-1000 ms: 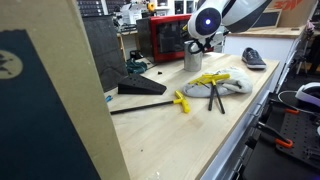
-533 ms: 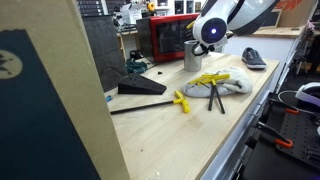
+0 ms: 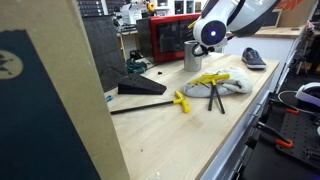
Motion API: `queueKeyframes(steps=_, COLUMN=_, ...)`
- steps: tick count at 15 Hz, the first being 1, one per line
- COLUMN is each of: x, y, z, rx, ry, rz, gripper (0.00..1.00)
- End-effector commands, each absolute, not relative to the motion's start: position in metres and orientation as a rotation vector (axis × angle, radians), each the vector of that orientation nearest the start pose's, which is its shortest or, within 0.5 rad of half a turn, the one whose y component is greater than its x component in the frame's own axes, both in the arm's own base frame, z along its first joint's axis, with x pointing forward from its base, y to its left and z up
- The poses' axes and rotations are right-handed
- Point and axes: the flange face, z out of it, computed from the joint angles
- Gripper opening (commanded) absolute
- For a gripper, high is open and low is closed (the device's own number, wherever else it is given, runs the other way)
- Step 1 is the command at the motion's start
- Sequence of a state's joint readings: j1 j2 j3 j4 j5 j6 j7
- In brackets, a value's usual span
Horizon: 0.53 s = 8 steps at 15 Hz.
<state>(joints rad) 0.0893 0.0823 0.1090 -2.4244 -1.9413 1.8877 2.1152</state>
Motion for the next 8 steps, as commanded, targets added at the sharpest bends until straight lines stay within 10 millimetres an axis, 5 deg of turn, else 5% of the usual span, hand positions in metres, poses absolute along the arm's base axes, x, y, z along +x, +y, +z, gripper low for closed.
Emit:
queueKeyframes(steps=1, x=0.505, y=0.032, z=0.294, rx=1.747, ry=-0.452, rz=1.405, gripper=0.01)
queueKeyframes(steps=8, x=0.527, y=0.038, z=0.305, rx=1.770, ry=-0.500, rz=1.395, gripper=0.01)
